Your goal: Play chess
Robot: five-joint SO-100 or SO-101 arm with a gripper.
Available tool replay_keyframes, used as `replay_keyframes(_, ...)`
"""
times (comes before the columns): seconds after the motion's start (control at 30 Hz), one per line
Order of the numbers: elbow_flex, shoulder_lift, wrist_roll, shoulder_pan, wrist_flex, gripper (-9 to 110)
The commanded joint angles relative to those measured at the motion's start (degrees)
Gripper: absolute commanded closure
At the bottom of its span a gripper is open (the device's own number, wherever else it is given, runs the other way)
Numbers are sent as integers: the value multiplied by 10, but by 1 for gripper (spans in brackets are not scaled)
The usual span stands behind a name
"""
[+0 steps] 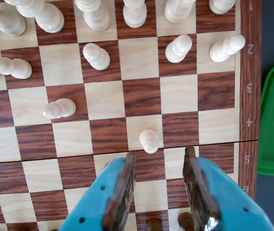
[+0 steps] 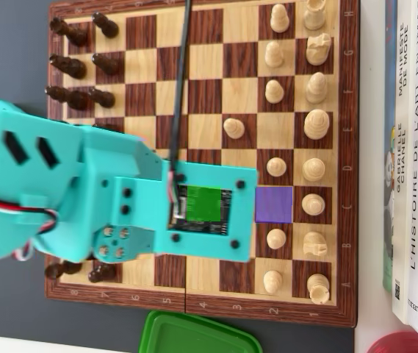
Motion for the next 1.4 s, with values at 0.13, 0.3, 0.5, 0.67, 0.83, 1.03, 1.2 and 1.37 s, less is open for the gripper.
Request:
replay_keyframes(0.13, 57, 150, 3, -7, -4, 86)
replay_keyframes(0.3, 124, 267, 4, -8, -40, 86)
replay_keyframes(0.5, 261, 414, 4, -22, -180, 86)
replay_keyframes(0.67, 379, 509, 4, -40, -346, 86)
replay_keyframes(0.83, 470, 585, 3, -54, -514, 86)
replay_keyframes(1.03, 542, 660, 3, -70, -691, 86)
replay_keyframes(1.2, 597, 717, 2, -83, -817, 86)
replay_keyframes(1.37, 650, 767, 2, -83, -944, 86)
